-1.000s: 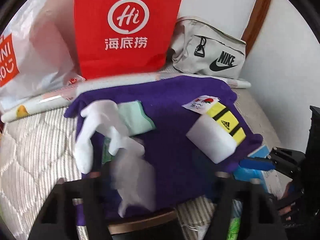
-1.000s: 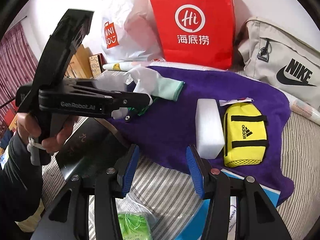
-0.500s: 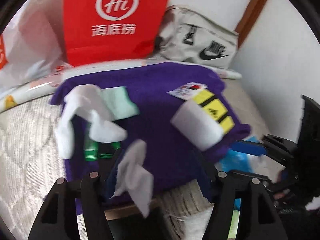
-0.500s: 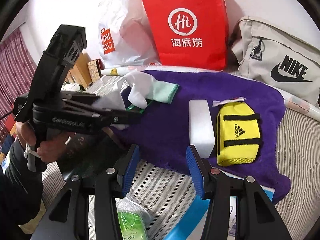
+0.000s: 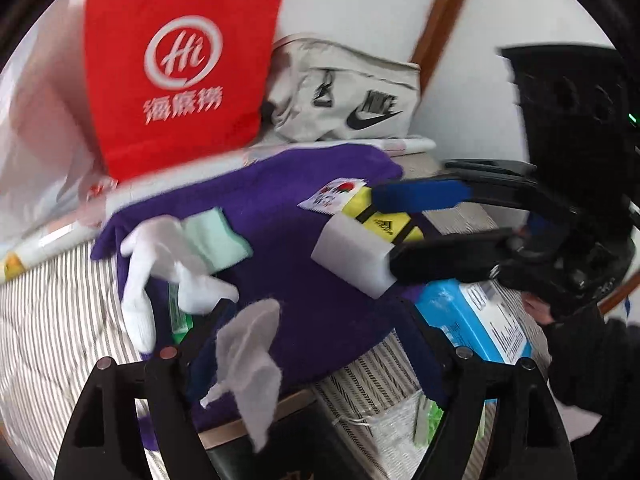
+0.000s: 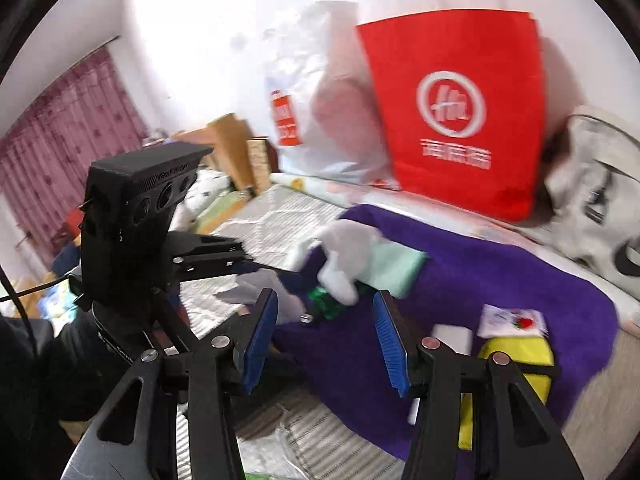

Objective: Organize soft objects

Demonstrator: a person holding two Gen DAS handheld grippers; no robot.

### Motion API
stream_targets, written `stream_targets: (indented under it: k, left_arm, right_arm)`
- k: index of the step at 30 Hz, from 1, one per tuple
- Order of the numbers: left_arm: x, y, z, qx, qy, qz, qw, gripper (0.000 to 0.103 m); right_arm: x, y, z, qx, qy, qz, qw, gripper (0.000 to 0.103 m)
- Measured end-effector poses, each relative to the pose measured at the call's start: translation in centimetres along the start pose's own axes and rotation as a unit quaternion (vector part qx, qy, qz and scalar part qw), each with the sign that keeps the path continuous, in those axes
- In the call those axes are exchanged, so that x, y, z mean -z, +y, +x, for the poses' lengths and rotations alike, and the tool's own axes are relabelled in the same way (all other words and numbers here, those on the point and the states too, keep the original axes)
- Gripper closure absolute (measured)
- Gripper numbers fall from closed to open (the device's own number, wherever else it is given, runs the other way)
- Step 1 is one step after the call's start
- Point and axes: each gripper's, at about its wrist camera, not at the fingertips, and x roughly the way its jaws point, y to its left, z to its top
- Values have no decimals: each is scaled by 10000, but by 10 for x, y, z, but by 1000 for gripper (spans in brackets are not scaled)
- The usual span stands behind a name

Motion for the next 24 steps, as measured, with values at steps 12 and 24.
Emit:
stream_targets:
  k: [12, 24]
  left_arm:
    - [-1, -14, -5, 154, -19, 630, 9979, 23]
    - [5, 3, 2, -48, 73, 356, 9993, 23]
  right_arm:
    - [-11, 25, 35, -425, 407, -478, 9971, 65]
    - [6, 5, 17, 74, 178, -152, 9997, 101]
